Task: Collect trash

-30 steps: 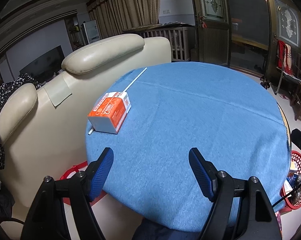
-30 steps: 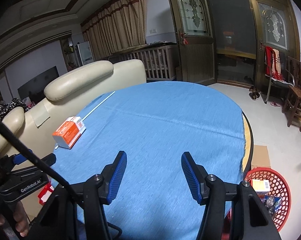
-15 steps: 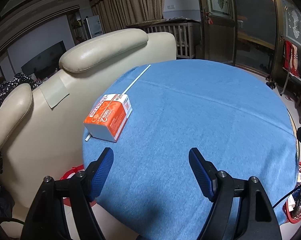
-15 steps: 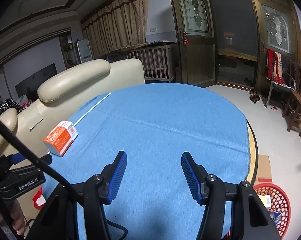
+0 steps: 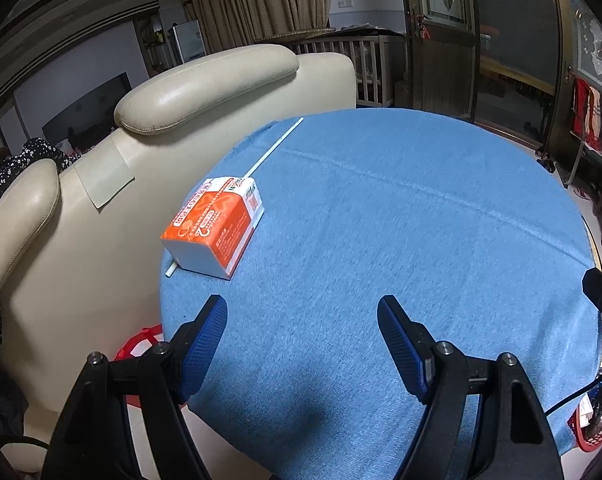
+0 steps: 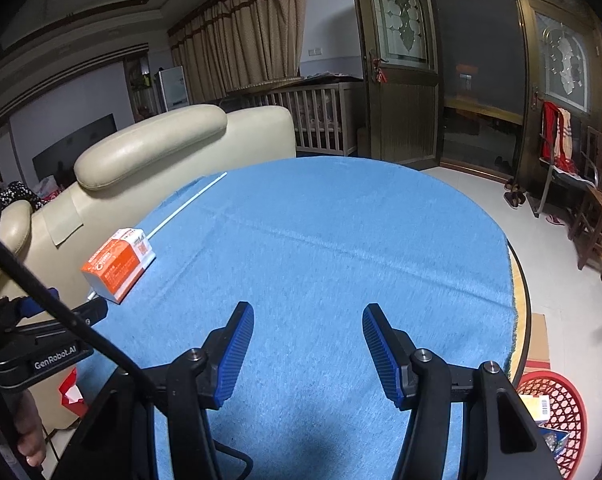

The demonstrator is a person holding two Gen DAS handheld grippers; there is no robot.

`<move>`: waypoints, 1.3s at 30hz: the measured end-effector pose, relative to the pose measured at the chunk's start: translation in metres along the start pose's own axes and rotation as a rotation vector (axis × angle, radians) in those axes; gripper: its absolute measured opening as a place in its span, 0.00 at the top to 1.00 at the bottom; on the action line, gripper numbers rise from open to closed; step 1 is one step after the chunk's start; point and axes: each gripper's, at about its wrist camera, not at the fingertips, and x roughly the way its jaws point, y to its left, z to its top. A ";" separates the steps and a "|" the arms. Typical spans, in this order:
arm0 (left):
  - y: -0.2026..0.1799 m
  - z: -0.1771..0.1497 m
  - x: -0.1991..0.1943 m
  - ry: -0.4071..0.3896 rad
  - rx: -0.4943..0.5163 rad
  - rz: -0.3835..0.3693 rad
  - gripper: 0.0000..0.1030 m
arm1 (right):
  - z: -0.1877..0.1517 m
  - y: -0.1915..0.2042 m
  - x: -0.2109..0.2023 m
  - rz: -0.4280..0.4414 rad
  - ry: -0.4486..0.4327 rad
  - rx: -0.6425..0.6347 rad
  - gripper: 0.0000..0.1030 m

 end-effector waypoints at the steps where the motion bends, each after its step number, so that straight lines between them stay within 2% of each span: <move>1: -0.001 0.000 0.001 0.002 -0.001 0.001 0.24 | -0.001 -0.001 0.001 -0.001 0.002 0.001 0.40; 22: -0.027 -0.001 0.007 0.035 0.042 0.041 0.24 | -0.011 -0.028 0.014 0.016 0.018 0.064 0.40; 39: -0.061 0.005 -0.006 0.008 0.102 0.038 0.24 | -0.016 -0.063 0.003 -0.009 -0.005 0.129 0.40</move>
